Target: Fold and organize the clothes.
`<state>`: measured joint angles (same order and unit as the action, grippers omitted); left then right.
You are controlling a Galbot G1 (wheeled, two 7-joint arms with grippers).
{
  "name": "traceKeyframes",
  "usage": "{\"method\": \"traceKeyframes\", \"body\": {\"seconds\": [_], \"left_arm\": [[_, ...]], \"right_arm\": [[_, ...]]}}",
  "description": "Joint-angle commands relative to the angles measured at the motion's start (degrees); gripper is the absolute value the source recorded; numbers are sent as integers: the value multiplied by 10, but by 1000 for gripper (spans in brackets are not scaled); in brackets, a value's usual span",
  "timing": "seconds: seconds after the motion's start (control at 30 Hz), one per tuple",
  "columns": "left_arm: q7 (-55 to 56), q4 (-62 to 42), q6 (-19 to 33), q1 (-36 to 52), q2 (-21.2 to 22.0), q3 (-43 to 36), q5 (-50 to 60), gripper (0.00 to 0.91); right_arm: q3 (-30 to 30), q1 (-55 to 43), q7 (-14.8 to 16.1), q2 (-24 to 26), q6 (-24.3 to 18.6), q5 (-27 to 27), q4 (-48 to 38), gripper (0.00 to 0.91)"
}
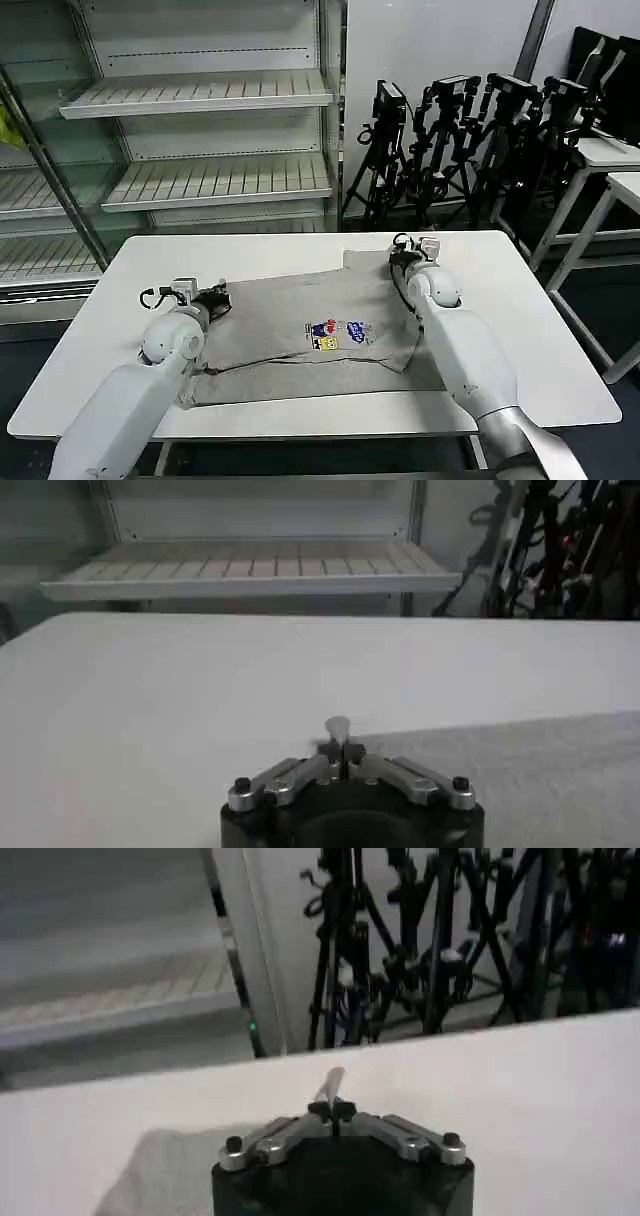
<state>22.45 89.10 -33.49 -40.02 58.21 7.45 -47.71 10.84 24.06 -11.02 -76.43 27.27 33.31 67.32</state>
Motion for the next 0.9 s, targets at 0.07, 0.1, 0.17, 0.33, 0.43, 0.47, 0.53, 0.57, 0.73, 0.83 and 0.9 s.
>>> {"method": "traceKeyframes", "body": {"seconds": [0.07,0.1,0.17,0.33,0.43,0.47,0.53,0.57,0.73,0.83,0.9], "left_arm": [[-1,101,3,-29,-19,20,-7,20],[0,107,3,-31,-20,23,-7,20],[-1,123,3,-41,-24,27,-7,20],[-3,174,3,-86,-43,51,-6,20],[-8,202,3,-122,-56,66,1,20],[-13,206,4,-132,-63,73,8,20],[-21,222,4,-164,-71,80,24,10],[-24,226,4,-175,-74,86,28,20],[-29,249,4,-228,-82,98,38,20],[-38,254,4,-249,-82,97,68,20],[-43,254,4,-264,-81,97,84,20]], "right_arm": [[-3,64,-1,45,-10,6,168,0],[-3,69,-1,49,-8,8,174,0],[2,106,-1,61,-7,8,222,0],[27,175,0,91,-6,6,307,0],[51,227,1,112,-7,5,363,0],[60,244,2,118,-7,4,376,0],[78,278,4,127,-9,3,398,0],[87,296,5,132,-10,3,410,0],[115,373,10,151,-13,-6,458,0],[125,404,11,149,-18,-16,477,0],[126,423,11,140,-21,-26,485,0]]}}
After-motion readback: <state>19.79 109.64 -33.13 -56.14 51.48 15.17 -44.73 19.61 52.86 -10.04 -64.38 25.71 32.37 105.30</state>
